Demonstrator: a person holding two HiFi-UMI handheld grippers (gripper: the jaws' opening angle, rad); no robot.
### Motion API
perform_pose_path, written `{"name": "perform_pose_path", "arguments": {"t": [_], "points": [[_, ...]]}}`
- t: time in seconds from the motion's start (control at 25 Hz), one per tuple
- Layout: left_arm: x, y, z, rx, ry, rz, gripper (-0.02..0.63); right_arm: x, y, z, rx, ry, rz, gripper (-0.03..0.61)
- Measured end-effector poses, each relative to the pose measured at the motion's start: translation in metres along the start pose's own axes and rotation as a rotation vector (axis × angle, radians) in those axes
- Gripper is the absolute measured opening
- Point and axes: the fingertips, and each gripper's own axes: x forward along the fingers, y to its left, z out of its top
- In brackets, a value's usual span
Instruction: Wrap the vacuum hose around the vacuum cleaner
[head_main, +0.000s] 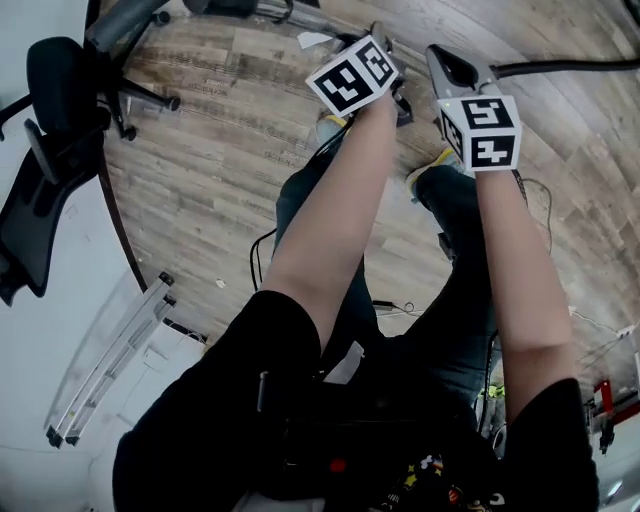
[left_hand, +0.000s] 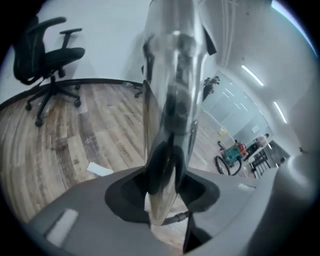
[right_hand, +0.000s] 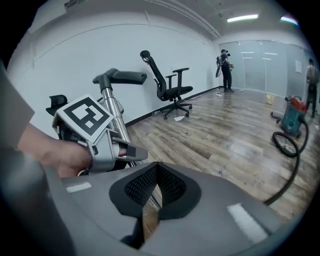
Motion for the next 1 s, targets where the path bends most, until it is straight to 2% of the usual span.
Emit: {"name": "perform_pose_path", "arguments": {"t": [0.28,0.44,0.56,0.68,0.76,0.88,1.0], "points": [[-0.136,-0.172,0.091,0.329,-0.029,-0.118,0.166,-0.147,-0.009,0.142,0.049,-0.123,-0.122,0.021],[-0.203,-0.251,0.14,0.45,-0.071,-0.217,0.166,-0.223,-0.017,0.219,0.089,-0.237,-0.193,0.021],[-0.255,-0.296,0.159,0.505,-0.095,-0.286,0.166,-0.278,-0.012,0.263,0.098,-0.318,-0.221,0.021],[-0.299,-0.334,0.166,0.547,-0.108,-0.346,0.166,-0.322,-0.008,0.283,0.107,-0.364,-0.279,0.021],[-0.329,-0.361,0.168,0.586,-0.119,-0.383,0.166,-0.358,-0.013,0.291,0.15,-0.418,-0.336,0.021],[-0.388,-0.411,0.18,0.679,-0.192,-0.462,0.167,-0.427,-0.018,0.313,0.219,-0.562,-0.381,0.021],[-0.424,-0.443,0.174,0.757,-0.233,-0.499,0.167,-0.473,-0.021,0.307,0.216,-0.589,-0.404,0.021]]}}
